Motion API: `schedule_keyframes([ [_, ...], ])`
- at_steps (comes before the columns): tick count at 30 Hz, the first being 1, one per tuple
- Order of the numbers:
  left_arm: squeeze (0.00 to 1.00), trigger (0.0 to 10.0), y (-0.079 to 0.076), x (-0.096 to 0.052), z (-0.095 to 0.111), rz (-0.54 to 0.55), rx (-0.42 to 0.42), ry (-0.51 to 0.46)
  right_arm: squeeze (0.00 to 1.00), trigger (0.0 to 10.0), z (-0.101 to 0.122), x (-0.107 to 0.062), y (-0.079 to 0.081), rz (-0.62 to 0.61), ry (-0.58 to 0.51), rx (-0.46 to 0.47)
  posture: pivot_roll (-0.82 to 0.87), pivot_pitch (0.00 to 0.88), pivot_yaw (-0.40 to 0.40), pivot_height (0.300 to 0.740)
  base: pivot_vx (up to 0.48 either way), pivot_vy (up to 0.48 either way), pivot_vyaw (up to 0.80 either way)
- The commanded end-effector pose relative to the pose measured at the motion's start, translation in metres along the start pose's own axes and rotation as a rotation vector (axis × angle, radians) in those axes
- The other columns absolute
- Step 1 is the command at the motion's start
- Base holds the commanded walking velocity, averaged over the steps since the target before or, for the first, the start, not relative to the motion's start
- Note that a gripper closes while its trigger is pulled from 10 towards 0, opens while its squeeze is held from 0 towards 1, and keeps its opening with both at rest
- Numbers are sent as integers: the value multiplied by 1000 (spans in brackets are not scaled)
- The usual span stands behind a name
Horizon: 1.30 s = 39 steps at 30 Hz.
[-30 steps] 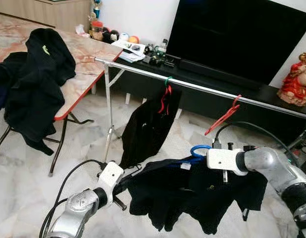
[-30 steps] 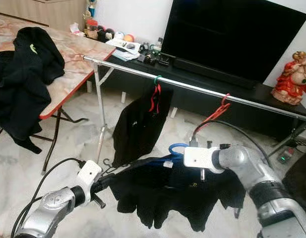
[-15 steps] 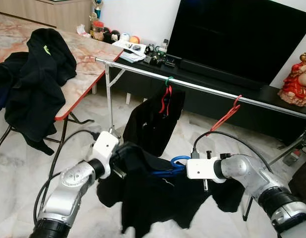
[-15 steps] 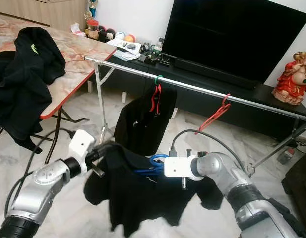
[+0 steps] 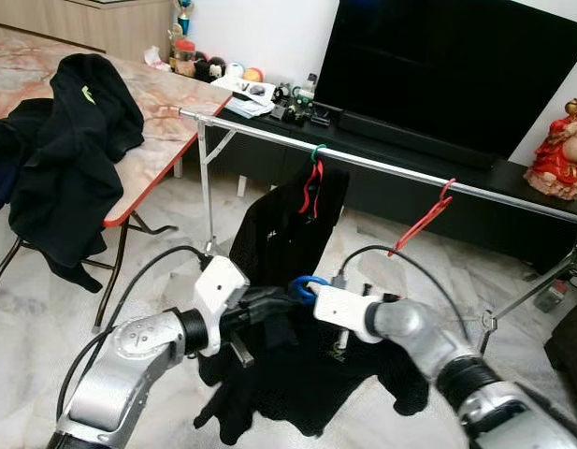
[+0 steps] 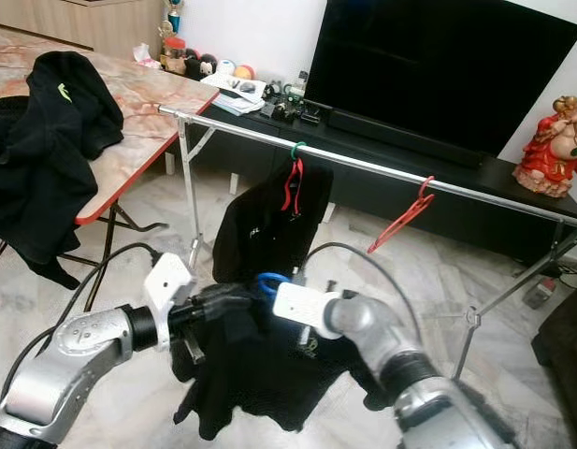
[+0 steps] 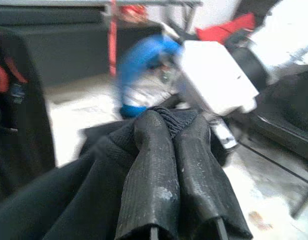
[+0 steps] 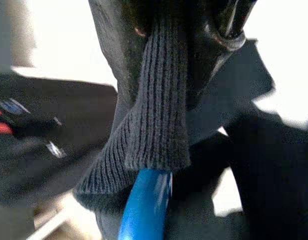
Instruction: Hang hanger
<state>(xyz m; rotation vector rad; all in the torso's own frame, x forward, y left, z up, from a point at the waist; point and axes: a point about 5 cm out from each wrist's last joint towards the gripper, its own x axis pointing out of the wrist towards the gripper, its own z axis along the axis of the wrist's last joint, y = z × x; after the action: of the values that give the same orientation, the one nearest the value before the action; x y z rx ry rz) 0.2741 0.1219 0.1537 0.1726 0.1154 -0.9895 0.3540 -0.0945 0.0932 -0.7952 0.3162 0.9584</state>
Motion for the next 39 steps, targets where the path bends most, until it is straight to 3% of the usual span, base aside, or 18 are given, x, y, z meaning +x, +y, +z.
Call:
schedule_keyframes([
  [1,0,4235,-14,4,-3,-83,19,30,0,0,1,-3,-3,-13,-50,59,229,0,-200,740,0,0,0],
  [2,1000,10000,-20,4,-7,-112,6,54,0,0,3,-1,-2,-11,-59,69,228,0,-201,740,0,0,0],
  [4,1000,10000,-24,4,-10,-139,-1,69,0,0,4,-1,-1,-10,-62,66,228,0,-201,740,0,0,0],
  [8,1000,10000,-37,0,-29,-227,28,206,0,0,5,-1,-6,-57,-61,87,227,0,-199,740,0,0,0],
  [14,1000,10000,-37,-2,-31,-235,28,224,0,0,5,-2,-9,-71,-71,97,230,0,-199,740,0,0,0],
  [22,1000,10000,-16,-18,-21,-150,71,220,0,0,3,-8,-8,-4,-106,18,240,0,-205,740,0,0,0],
  [24,1000,10000,-4,-30,-17,-105,104,230,0,0,0,-14,-9,36,-112,-55,239,0,-211,740,0,0,0],
  [26,1000,10000,7,-37,-13,-48,130,231,0,0,-4,-18,-8,91,-120,-78,242,0,-215,740,0,0,0],
  [29,1000,10000,11,-39,-11,-30,139,225,0,0,-5,-19,-7,103,-116,-90,243,0,-216,740,0,0,0],
  [31,1000,10000,23,-46,-6,34,150,208,0,0,-9,-23,-4,155,-119,-117,247,0,-218,740,0,0,0],
  [39,1000,10000,20,-41,-17,-18,140,241,0,0,-7,-27,5,280,-176,-156,237,0,-217,740,0,0,0],
])
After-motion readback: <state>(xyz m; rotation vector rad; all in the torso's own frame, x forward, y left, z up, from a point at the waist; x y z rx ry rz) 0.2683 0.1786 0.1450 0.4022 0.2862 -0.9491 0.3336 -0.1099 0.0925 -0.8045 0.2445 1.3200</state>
